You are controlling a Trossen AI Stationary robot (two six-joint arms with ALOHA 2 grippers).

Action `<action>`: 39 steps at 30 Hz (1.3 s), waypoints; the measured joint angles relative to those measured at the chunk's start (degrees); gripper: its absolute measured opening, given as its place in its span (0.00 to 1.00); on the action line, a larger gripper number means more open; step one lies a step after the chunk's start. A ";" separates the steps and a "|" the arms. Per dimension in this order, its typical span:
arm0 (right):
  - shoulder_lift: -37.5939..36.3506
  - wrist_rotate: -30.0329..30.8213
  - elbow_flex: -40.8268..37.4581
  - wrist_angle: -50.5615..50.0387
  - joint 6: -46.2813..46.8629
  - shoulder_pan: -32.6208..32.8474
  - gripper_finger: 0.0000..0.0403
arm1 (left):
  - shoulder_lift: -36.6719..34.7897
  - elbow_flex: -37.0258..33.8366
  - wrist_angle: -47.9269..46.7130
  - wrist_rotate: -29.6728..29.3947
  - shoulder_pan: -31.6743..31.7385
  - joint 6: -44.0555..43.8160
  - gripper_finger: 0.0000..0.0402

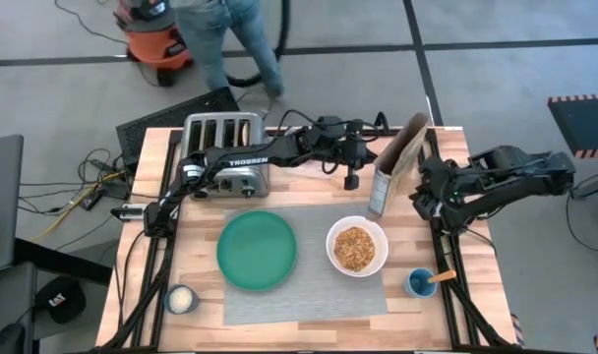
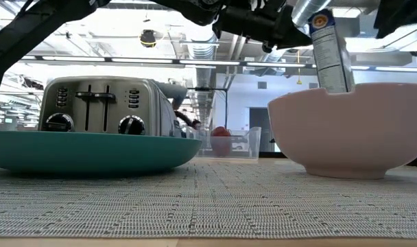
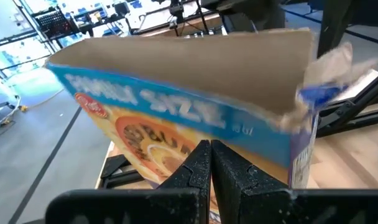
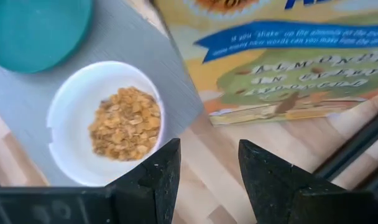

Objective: Arrange a breakfast setting
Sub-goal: Put the cereal box on the top of the table

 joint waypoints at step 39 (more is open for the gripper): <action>4.11 13.80 -33.86 27.62 -0.62 0.19 0.47 | -0.85 0.00 -2.36 1.51 -0.28 3.40 0.00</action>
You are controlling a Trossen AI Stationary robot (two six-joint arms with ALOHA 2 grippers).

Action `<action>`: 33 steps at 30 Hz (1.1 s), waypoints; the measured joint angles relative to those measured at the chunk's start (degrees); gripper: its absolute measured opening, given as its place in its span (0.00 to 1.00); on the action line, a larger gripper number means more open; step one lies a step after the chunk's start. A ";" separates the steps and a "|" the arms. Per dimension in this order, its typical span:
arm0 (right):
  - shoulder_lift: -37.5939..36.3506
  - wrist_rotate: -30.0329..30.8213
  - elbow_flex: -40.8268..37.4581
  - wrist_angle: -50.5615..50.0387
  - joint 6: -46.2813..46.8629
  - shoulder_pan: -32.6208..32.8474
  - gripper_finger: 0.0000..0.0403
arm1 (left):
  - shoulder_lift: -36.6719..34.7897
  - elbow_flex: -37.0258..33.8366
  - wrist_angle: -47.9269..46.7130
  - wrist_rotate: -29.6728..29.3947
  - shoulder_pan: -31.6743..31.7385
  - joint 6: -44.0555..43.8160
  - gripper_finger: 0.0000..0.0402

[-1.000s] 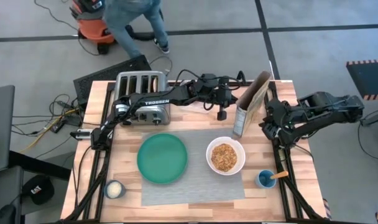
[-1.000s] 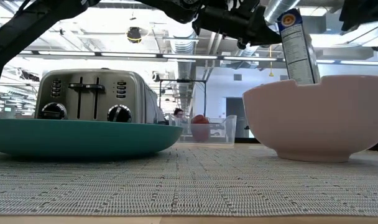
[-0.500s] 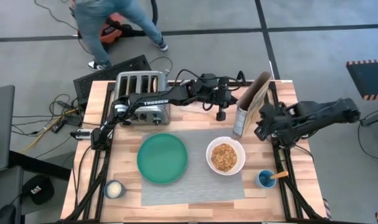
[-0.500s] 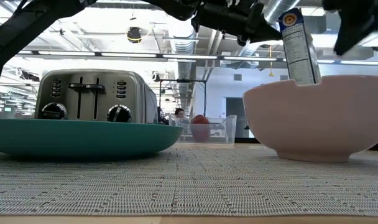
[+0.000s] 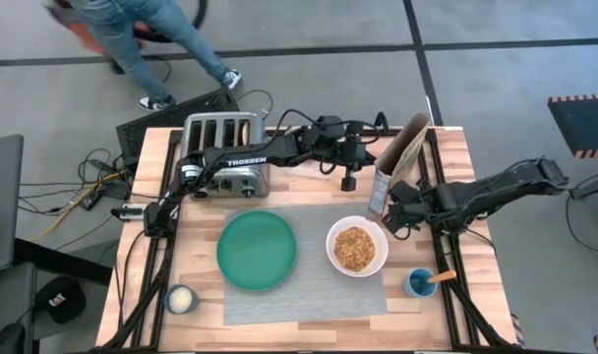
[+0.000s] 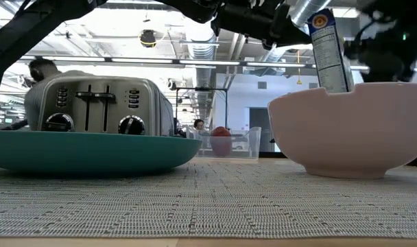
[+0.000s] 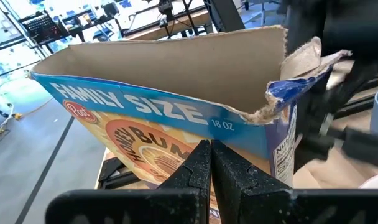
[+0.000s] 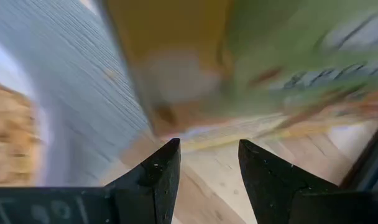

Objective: Arrange a breakfast setting
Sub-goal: Put the cereal box on the top of the table

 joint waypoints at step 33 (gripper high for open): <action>18.03 4.41 -6.81 9.08 0.60 -6.09 0.47 | -0.06 0.00 -1.64 -2.07 0.00 -0.55 0.00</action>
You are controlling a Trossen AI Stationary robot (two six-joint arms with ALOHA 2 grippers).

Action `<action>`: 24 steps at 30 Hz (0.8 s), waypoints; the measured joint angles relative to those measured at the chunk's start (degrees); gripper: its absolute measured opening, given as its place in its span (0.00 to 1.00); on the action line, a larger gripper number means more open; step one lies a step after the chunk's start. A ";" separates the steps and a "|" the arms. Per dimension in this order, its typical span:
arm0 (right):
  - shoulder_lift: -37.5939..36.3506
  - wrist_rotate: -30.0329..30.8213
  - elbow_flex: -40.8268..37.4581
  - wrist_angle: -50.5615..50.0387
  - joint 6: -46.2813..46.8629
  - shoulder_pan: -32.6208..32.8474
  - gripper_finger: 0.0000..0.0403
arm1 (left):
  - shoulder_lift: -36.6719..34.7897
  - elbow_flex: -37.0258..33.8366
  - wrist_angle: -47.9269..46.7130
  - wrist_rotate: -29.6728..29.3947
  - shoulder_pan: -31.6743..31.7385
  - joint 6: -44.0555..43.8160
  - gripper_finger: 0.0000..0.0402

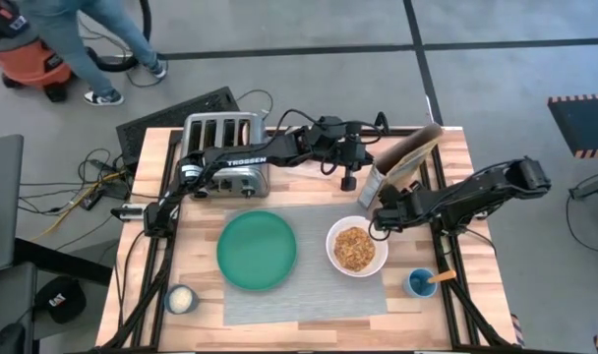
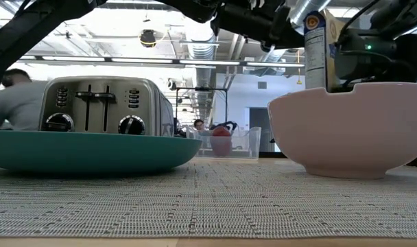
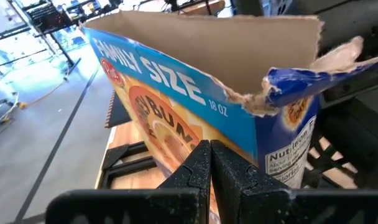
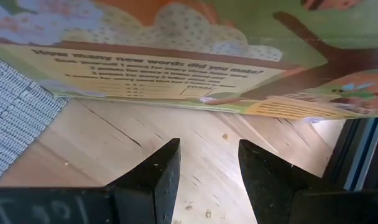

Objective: Arrange a breakfast setting
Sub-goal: Put the cereal box on the top of the table, then put the bread onto the green plate

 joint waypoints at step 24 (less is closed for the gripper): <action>-13.55 -10.63 13.28 -20.33 4.02 9.27 0.47 | -12.61 -0.02 -17.35 -14.54 0.20 4.53 0.00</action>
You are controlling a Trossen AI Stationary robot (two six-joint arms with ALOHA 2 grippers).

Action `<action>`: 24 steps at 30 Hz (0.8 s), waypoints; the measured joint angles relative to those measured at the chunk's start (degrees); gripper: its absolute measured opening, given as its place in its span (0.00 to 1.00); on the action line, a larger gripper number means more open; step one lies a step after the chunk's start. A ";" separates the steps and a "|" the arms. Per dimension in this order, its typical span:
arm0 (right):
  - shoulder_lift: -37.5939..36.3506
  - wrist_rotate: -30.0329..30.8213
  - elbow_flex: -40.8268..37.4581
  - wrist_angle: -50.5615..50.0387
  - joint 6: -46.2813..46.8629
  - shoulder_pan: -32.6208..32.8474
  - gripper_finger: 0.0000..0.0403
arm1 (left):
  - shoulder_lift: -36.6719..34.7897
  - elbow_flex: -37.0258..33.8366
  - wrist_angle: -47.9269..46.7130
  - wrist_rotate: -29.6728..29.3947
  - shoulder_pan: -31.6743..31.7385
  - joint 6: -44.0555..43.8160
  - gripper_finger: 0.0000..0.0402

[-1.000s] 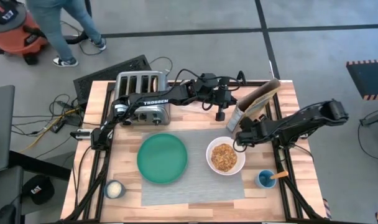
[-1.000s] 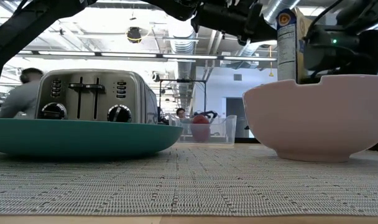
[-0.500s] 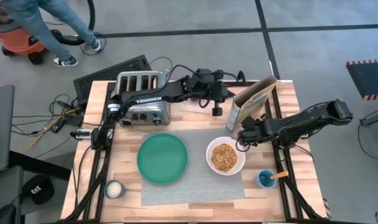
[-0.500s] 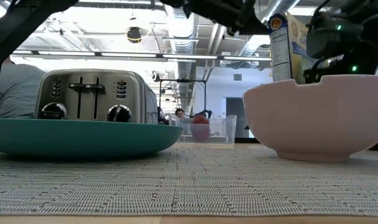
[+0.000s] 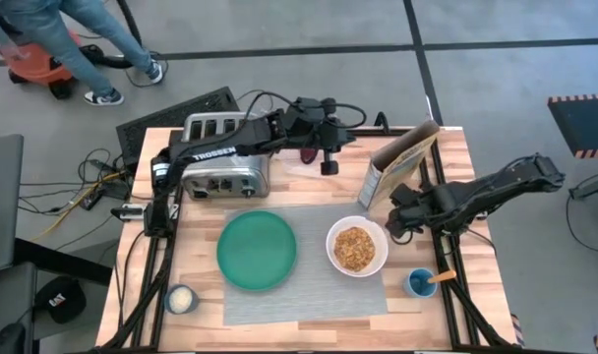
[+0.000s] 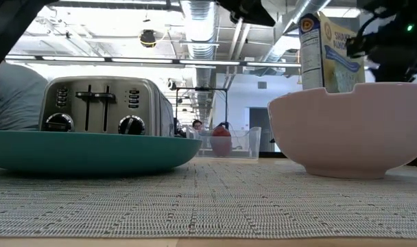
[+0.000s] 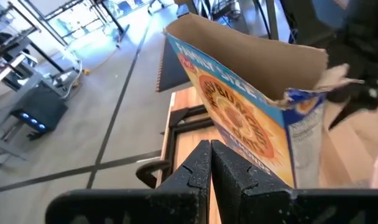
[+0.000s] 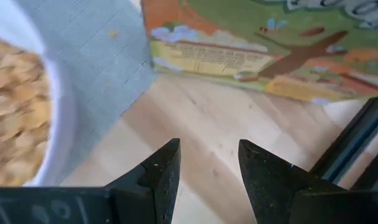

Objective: Arrange a breakfast setting
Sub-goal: Put the bread onto the green plate

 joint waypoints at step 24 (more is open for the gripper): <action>-6.60 0.42 6.79 5.85 -6.14 20.04 0.47 | -22.86 -16.77 -23.63 -10.60 -9.33 -16.72 0.00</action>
